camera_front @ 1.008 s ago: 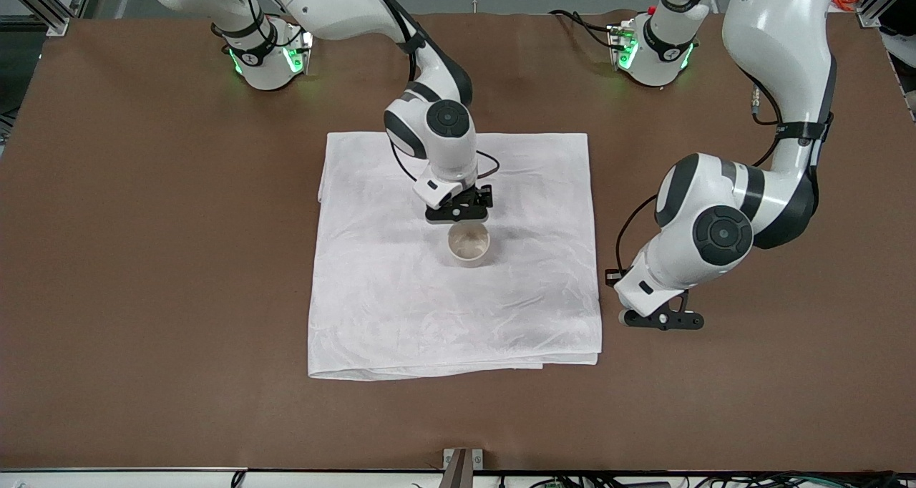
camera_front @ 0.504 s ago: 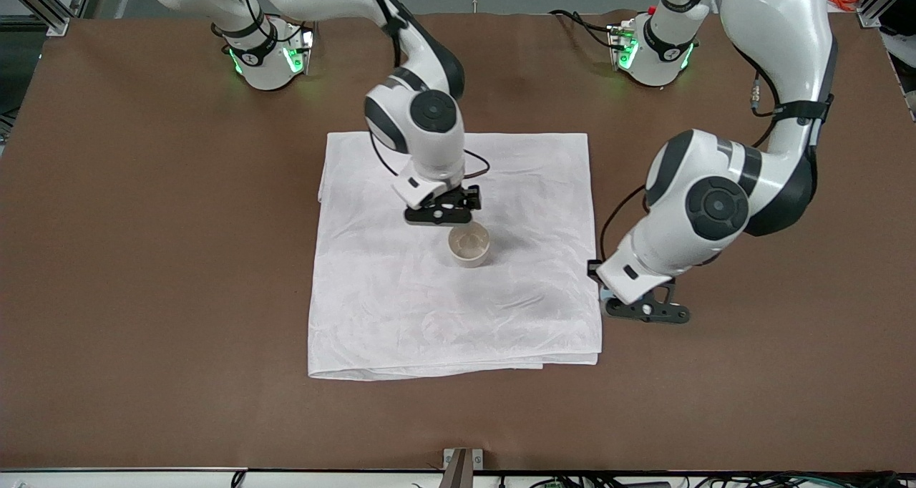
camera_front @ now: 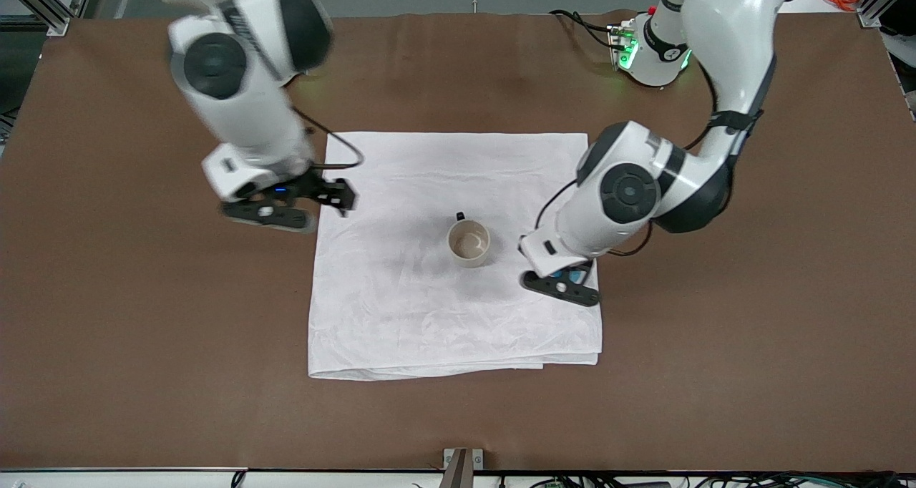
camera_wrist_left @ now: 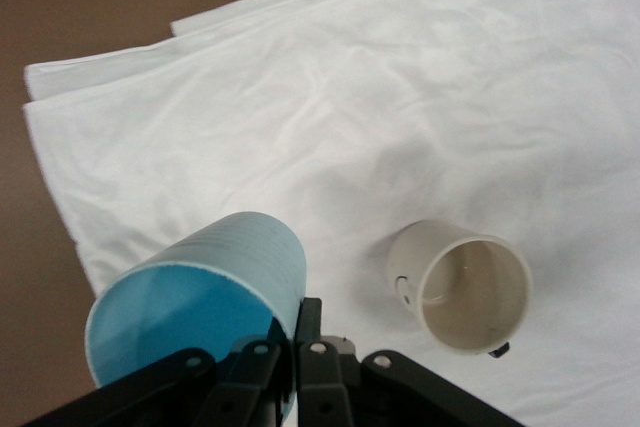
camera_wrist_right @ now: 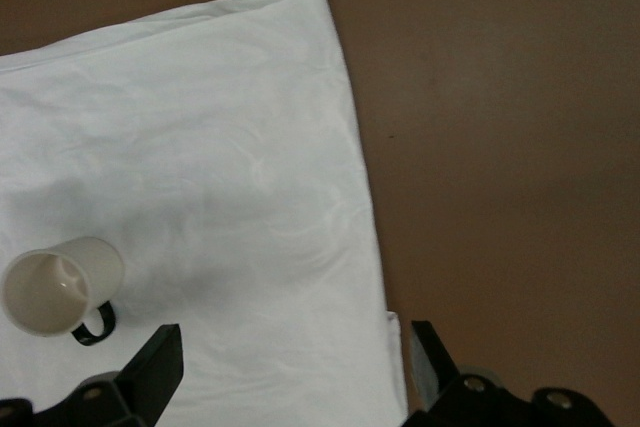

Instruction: Place blue cup into white mug on cloth

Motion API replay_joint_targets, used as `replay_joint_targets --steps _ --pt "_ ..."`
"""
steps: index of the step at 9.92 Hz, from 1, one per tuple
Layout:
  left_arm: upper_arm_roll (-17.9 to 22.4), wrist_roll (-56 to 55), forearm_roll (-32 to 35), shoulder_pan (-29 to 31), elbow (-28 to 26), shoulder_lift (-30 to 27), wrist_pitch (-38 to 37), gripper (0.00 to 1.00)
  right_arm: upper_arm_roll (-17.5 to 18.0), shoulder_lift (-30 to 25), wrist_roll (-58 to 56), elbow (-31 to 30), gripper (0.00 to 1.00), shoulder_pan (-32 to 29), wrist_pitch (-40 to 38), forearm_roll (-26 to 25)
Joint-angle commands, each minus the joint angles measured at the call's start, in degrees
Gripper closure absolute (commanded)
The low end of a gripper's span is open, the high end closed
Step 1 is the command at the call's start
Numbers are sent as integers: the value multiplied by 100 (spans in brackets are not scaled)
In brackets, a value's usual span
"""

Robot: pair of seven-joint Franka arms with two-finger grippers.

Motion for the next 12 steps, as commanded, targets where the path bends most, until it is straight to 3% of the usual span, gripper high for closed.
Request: replay_joint_targets --steps 1,4,7,12 --pt "146 29 32 -703 258 229 75 100 134 -590 -1263 -28 0 -1183 -567 304" --pt "252 91 41 -1240 337 379 233 100 134 -600 -2093 831 0 -2029 -1482 322" --pt "279 91 506 -1365 319 493 233 100 117 -609 -2367 1158 0 -2189 -1598 217" --pt "279 73 541 -1558 311 581 233 100 152 -828 -2472 1116 0 -2172 -2257 -82"
